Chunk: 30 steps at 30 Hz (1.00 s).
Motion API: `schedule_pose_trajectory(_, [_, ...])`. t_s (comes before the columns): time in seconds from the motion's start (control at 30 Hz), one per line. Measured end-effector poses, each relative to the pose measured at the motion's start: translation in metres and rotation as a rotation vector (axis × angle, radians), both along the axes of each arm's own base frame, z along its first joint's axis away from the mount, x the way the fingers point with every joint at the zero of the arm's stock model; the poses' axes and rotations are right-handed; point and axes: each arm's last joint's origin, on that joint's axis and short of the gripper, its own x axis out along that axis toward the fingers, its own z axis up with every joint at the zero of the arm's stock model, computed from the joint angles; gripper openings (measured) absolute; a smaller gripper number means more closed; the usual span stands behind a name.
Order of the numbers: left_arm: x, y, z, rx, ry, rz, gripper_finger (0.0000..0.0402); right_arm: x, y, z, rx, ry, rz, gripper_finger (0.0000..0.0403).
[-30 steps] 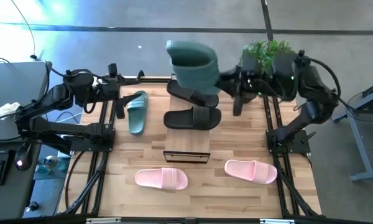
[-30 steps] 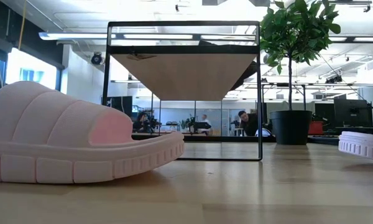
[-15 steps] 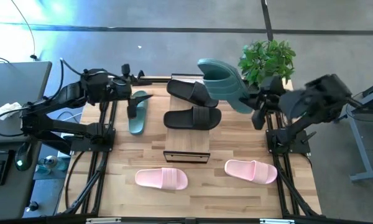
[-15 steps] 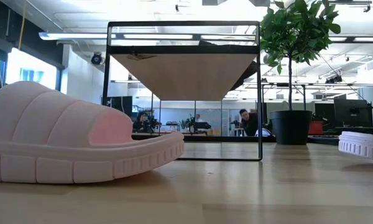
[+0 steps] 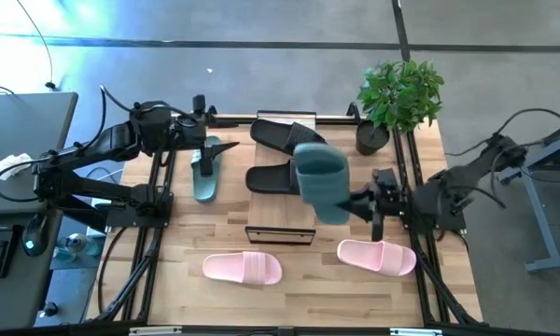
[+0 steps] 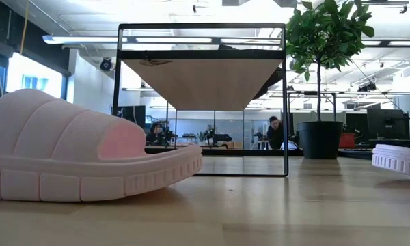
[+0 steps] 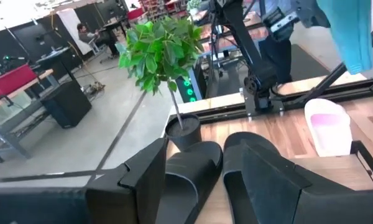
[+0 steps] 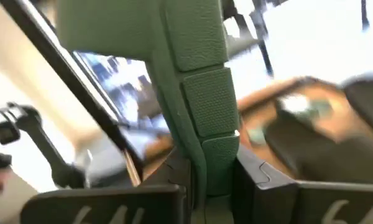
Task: Pick and place slides into the shelf
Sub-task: Adjust the green slide
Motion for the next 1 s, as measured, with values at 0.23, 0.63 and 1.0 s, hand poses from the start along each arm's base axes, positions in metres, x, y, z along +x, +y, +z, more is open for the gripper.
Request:
schedule_pose_trajectory(0.23, [0.008,0.001,-0.002,-0.071,-0.023,-0.058,0.0188,0.016,-0.059,-0.034,-0.150,-0.470,-0.070,0.0035])
schedule_pose_trajectory(0.63, [0.064,0.017,-0.004,-0.187,-0.241,-0.186,0.0188,0.058,-0.118,-0.049,-0.296,-0.720,-0.104,0.0035])
schedule_pose_trajectory(1.0, [0.087,0.024,-0.013,-0.252,-0.286,-0.231,0.0188,0.086,-0.136,-0.033,-0.326,-0.723,-0.052,0.0035])
